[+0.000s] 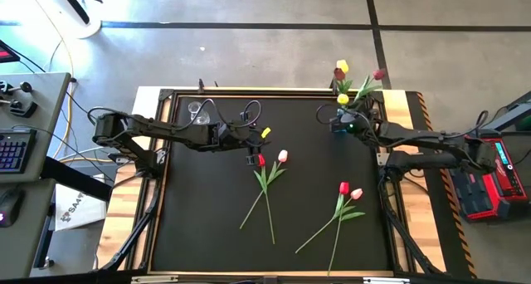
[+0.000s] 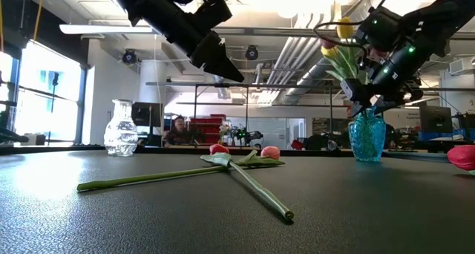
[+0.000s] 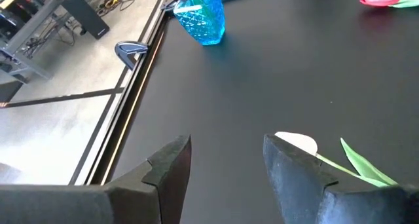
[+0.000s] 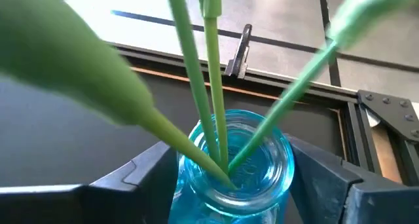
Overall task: Sort flowers into vase by color
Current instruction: Move the blue vase to the top right of the table
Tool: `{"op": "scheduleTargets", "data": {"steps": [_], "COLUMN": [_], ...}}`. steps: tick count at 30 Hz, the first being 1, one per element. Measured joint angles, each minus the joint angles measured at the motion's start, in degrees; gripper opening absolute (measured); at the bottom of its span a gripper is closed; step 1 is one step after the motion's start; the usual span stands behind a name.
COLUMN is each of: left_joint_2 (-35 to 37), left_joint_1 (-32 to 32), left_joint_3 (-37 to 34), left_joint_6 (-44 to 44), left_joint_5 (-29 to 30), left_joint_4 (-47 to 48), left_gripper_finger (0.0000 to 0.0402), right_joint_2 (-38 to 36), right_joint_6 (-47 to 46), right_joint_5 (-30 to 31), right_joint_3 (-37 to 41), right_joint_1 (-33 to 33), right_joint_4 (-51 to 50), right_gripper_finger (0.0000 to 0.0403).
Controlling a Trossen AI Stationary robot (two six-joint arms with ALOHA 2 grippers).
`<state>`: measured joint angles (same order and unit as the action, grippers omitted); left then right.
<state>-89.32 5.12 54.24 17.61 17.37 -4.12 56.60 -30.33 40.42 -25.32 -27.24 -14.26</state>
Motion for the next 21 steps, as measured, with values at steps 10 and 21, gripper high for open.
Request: {"op": "scheduleTargets", "data": {"steps": [10,21], "left_joint_2": [0.0,0.0], "left_joint_1": [0.0,0.1], "left_joint_3": [0.0,0.0], "left_joint_6": [-0.4,-0.4], "left_joint_5": [0.0,0.0], "left_joint_4": [0.0,0.0], "left_gripper_finger": [0.0179,0.0179], "right_joint_2": [-3.0,-11.9], "right_joint_6": [0.8,0.4], "right_joint_5": [-1.8,-6.1], "right_joint_3": [-0.1,-0.1], "right_joint_1": [0.3,0.4], "right_joint_4": [-2.3,-12.7], "right_gripper_finger": [0.0245,0.0246]}}
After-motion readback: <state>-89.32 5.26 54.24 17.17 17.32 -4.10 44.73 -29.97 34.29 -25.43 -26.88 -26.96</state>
